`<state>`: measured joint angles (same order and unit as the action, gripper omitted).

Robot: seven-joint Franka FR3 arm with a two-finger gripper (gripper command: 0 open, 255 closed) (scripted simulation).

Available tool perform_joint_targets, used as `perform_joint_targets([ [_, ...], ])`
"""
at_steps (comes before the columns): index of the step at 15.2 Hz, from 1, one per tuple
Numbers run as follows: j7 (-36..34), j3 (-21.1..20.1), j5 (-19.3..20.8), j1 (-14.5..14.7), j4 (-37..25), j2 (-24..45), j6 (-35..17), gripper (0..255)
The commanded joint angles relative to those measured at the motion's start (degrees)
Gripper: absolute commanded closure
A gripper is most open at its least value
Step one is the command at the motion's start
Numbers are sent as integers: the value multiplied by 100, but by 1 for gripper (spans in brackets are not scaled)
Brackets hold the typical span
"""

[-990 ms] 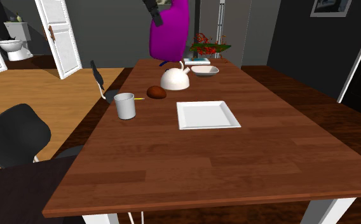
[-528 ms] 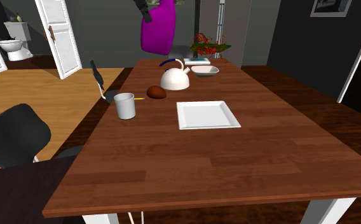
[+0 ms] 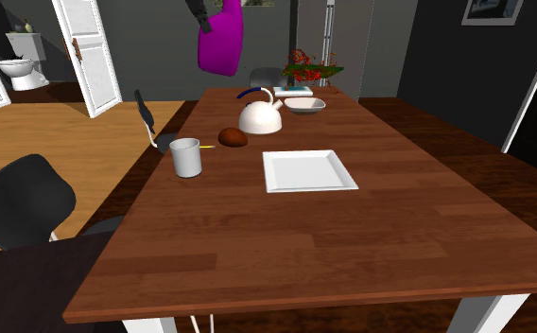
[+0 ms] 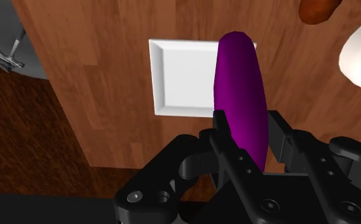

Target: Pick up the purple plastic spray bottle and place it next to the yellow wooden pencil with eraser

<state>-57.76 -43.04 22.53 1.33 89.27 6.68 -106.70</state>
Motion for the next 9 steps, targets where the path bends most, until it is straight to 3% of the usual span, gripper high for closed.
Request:
perform_joint_targets([
  [1,-361,-115,345,299,-379,375,233,255],
  [5,-930,-181,1028,1109,-1345,1207,808,255],
  [9,-1273,-61,1676,2157,-2629,2126,1473,255],
])
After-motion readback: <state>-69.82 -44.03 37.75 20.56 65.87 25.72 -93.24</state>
